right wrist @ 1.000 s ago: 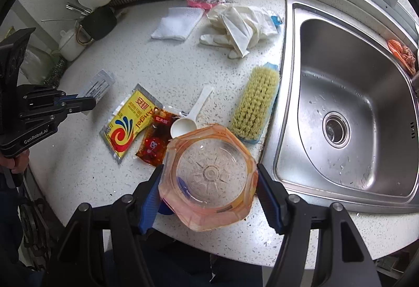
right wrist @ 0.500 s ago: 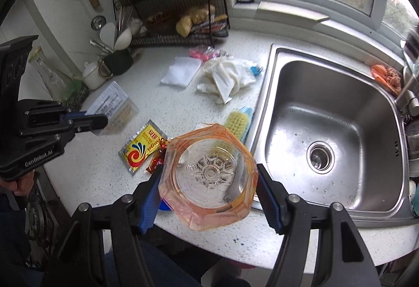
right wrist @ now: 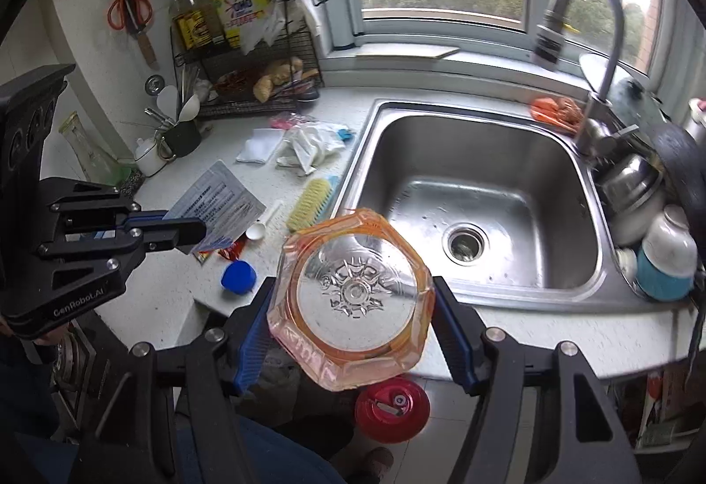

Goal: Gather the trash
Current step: 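Grasp the white packet with the left gripper while the right lifts the cup, then carry the packet and cup down over the red bin with both grippers, then open the left gripper to drop the packet while the right opens to drop the cup, then raise both tools from the bin back up toward the counter items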

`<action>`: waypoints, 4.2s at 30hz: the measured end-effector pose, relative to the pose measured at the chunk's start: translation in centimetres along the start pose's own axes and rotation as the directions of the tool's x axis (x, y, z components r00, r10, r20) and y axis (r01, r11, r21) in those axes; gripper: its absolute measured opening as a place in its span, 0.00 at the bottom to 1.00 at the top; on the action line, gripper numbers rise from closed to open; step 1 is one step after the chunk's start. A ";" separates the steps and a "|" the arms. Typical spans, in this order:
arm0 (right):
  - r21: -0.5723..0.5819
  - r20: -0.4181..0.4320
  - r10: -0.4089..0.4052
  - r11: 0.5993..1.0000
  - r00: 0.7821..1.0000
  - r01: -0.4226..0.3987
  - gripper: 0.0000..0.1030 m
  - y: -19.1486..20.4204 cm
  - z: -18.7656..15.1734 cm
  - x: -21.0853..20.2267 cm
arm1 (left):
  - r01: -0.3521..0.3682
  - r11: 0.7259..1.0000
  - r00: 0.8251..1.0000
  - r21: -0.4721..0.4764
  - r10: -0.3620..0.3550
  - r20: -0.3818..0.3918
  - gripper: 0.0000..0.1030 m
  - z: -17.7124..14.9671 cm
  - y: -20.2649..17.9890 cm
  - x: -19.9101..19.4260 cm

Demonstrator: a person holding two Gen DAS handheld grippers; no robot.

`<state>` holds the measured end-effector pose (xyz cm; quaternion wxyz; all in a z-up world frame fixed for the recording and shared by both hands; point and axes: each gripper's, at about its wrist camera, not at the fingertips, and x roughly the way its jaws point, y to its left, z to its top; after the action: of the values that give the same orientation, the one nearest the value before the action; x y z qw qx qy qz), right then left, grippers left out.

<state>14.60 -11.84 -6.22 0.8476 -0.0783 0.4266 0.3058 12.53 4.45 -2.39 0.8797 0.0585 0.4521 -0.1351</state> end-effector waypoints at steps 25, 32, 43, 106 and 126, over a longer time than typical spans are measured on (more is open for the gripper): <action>0.214 -0.223 -0.007 0.975 0.975 0.056 0.62 -5.6 -17.4 3.4 | 0.131 0.986 0.929 -0.100 -0.158 -0.335 0.00 -12.3 -12.5 14.9; 0.224 -0.313 -0.002 0.972 0.950 0.076 0.62 -7.5 -21.4 10.9 | 0.114 0.980 0.901 -0.163 -0.171 -0.399 0.00 -17.0 -12.6 24.5; 0.287 -0.389 0.025 0.953 0.921 0.096 0.62 -10.6 -27.9 22.7 | 0.054 0.977 0.901 -0.207 -0.137 -0.413 0.00 -21.6 -12.7 36.5; 0.110 -0.477 0.059 0.994 0.877 -0.008 0.85 -7.7 -30.0 33.5 | -0.119 0.918 0.902 -0.379 -0.060 -0.428 1.00 -29.3 -5.3 37.5; 0.132 -0.266 -0.049 0.987 0.963 0.087 0.97 -9.4 -19.8 11.1 | 0.013 0.957 0.975 -0.291 -0.077 -0.210 1.00 -14.6 -9.5 17.2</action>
<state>11.71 -22.10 -28.30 0.7972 -0.0718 0.5528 0.2320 7.93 -4.57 -24.69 0.8204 -0.0658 0.5623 -0.0808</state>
